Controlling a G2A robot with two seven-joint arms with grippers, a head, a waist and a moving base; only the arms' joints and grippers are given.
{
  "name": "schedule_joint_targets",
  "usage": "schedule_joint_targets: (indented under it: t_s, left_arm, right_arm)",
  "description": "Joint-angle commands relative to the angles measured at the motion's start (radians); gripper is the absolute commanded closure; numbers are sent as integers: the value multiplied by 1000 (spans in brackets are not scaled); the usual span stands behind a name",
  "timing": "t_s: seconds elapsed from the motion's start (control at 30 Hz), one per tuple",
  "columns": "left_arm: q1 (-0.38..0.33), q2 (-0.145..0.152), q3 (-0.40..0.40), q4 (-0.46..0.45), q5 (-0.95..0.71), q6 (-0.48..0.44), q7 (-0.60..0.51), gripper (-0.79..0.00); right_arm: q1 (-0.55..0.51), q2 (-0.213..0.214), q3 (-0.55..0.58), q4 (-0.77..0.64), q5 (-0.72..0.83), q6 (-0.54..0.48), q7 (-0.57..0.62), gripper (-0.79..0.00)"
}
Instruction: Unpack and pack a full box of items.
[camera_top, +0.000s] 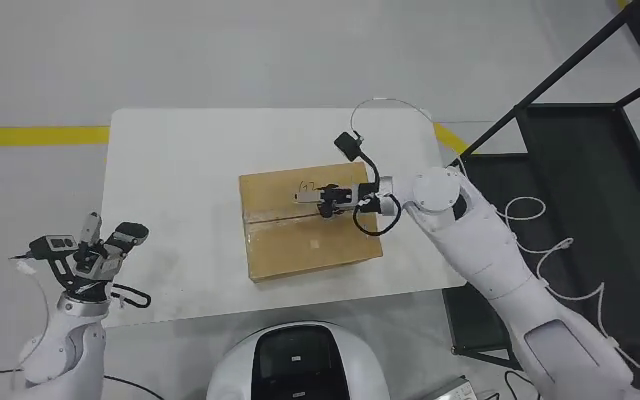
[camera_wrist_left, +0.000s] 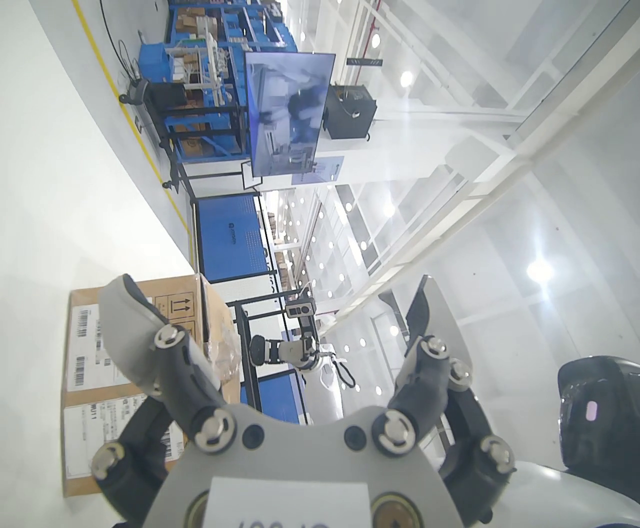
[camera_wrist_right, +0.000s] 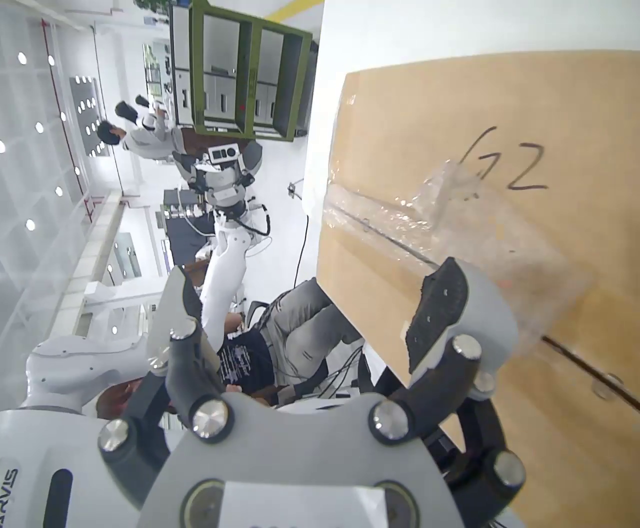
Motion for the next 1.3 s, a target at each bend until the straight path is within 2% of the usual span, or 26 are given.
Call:
schedule_joint_targets:
  t_s: [0.0,0.3,0.63,1.03,1.27]
  left_arm:
    - [5,0,-7,6,-15,-4,-1,-785]
    - [38,-3,-27,-11,-37,-34,-12,-785]
    - [54,-3,-40,-18,-42,-40,-8,-785]
    - [54,-3,-40,-18,-42,-40,-8,-785]
    - [54,-3,-40,-18,-42,-40,-8,-785]
  right_arm:
    - [35,-14,-45,25,1,7,2,-785]
    - [178,-97,-210,166,92,-19,9,-785]
    - [286,-195,-354,302,145,-26,-20,-785]
    - [362,-300,-446,470,201,-110,-8,-785]
    - [387,-329,-452,543,173,-99,-20,-785]
